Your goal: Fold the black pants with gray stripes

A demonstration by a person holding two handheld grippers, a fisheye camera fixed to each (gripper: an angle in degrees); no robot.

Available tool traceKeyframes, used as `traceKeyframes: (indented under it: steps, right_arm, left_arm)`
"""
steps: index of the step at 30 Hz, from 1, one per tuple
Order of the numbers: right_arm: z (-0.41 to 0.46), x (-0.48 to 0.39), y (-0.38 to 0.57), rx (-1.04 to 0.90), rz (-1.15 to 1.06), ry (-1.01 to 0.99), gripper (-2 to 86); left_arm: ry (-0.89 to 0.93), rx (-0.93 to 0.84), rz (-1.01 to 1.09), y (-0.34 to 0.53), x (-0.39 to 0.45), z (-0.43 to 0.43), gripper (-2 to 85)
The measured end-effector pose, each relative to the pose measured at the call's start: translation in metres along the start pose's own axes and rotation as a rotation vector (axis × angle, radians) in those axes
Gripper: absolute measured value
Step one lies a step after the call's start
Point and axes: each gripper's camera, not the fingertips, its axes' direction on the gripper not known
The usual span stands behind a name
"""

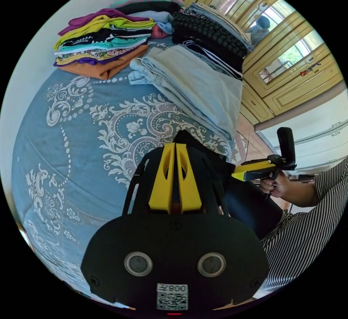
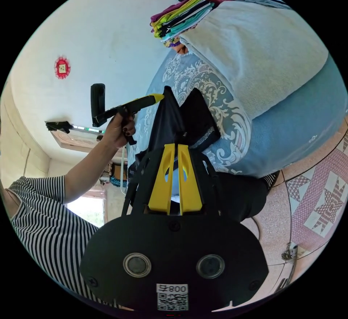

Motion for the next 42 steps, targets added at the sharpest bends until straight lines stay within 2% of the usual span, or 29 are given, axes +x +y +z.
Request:
traceKeyframes:
  steps: [18,31,35,38,42]
  right_arm:
    - [-0.002,0.033,0.007,0.001,0.074,0.037,1.0]
    - [0.012,0.029,0.005,-0.041,0.144,0.044,1.3]
    - [0.017,0.02,0.005,-0.042,0.151,0.043,1.4]
    - [0.021,0.015,0.006,-0.043,0.157,0.033,1.4]
    - [0.027,0.003,0.006,-0.047,0.161,0.014,1.3]
  left_arm:
    - [-0.032,-0.116,-0.041,-0.028,-0.012,0.075,0.3]
    - [-0.022,-0.094,-0.037,-0.014,-0.006,0.063,0.9]
    - [-0.068,0.005,-0.043,0.001,0.007,0.039,0.9]
    - [-0.029,0.043,-0.02,0.016,0.022,0.024,0.5]
    - [-0.006,-0.054,0.027,0.033,0.046,0.029,0.3]
